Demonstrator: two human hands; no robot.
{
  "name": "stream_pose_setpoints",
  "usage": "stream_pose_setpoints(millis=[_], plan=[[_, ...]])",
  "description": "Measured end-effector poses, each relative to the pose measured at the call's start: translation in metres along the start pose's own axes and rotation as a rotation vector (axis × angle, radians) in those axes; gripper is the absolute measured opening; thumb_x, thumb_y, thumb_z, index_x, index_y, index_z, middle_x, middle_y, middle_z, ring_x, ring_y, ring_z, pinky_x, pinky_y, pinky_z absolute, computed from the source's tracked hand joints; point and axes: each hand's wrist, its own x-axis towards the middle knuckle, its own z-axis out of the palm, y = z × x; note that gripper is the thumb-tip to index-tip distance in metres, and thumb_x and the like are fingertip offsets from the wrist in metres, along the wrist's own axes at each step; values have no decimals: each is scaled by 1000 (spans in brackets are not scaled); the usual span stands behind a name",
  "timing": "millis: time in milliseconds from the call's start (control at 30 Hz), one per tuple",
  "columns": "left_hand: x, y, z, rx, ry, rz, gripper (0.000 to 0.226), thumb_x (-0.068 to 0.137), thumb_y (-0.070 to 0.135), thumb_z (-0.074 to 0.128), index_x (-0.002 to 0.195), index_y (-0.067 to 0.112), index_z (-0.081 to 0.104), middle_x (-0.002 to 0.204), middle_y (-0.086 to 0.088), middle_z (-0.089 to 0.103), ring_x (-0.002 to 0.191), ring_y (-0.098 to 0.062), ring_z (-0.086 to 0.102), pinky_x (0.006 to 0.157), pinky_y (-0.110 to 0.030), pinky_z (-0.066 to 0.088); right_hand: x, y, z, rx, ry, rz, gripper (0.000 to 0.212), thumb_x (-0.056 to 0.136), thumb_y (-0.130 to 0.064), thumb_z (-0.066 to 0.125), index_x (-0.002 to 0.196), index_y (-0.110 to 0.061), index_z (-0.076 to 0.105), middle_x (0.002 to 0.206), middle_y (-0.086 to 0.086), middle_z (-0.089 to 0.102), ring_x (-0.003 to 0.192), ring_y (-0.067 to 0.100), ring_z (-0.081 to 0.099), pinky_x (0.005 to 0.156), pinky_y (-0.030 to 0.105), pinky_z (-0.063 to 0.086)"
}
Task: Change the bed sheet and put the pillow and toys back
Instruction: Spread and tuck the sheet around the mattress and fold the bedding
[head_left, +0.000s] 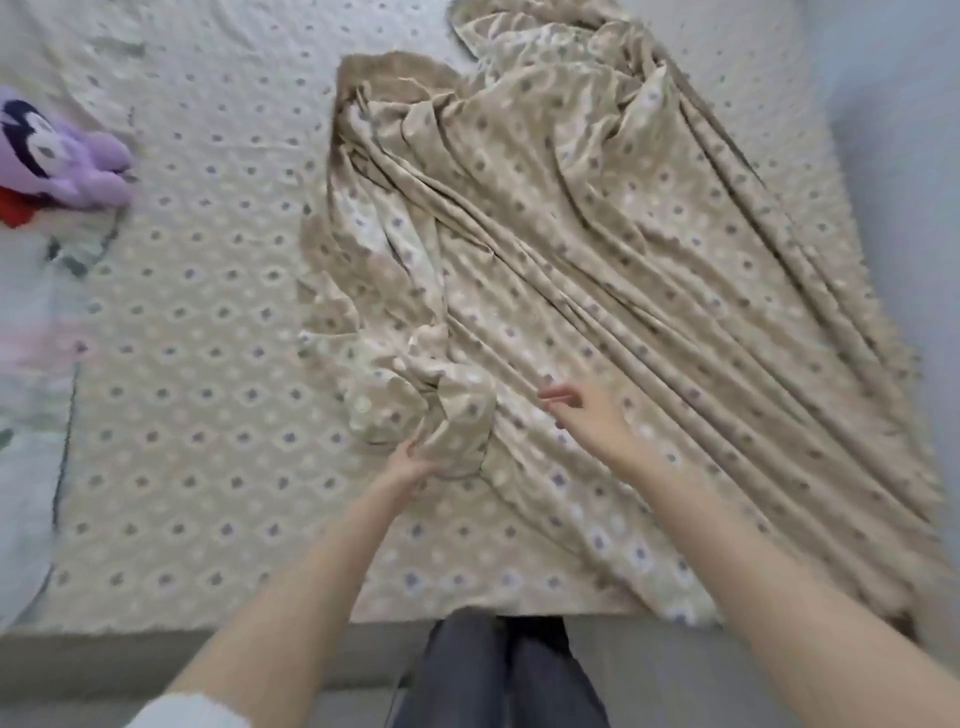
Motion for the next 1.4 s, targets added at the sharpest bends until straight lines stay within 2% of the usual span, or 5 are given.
stream_pose_setpoints(millis=[367, 600, 867, 1033, 1400], plan=[[40, -8, 15, 362, 224, 176, 22, 95, 10, 44, 111, 4, 58, 127, -18, 47, 118, -32, 48, 100, -41, 43, 10, 7, 12, 159, 89, 45, 26, 93, -12, 47, 101, -29, 64, 101, -11, 67, 75, 18, 58, 65, 33, 50], [-55, 30, -7, 177, 181, 590, 5, 100, 26, 45, 95, 25, 46, 82, 8, 55, 69, -6, 53, 57, -22, 37, -31, -22, -2, 182, 56, -62, 27, 91, -13, 49, 98, -35, 63, 103, -15, 67, 92, 5, 62, 66, 18, 43], [-204, 98, -21, -197, 113, 902, 10, 93, 34, 57, 91, 25, 60, 64, 3, 63, 57, -14, 57, 54, -28, 45, -111, -80, -11, -17, -255, -381, 46, 77, -38, 67, 118, -51, 52, 109, -32, 58, 98, -13, 55, 73, 8, 46], [-273, 135, -25, -281, 192, 1158, 7, 91, 28, 61, 85, 25, 62, 54, 5, 54, 48, -6, 44, 46, -20, 37, -152, -125, -22, -86, 172, -681, 13, 87, -29, 62, 74, -31, 60, 62, -12, 57, 58, 5, 49, 57, 27, 40], [-306, 145, -38, 35, 209, 1158, 53, 68, 36, 83, 110, 46, 53, 107, 8, 57, 87, 4, 62, 67, -12, 49, -192, -197, -86, 294, 312, -835, 46, 95, -32, 57, 55, -21, 39, 47, -9, 34, 46, 8, 31, 46, 25, 22]])
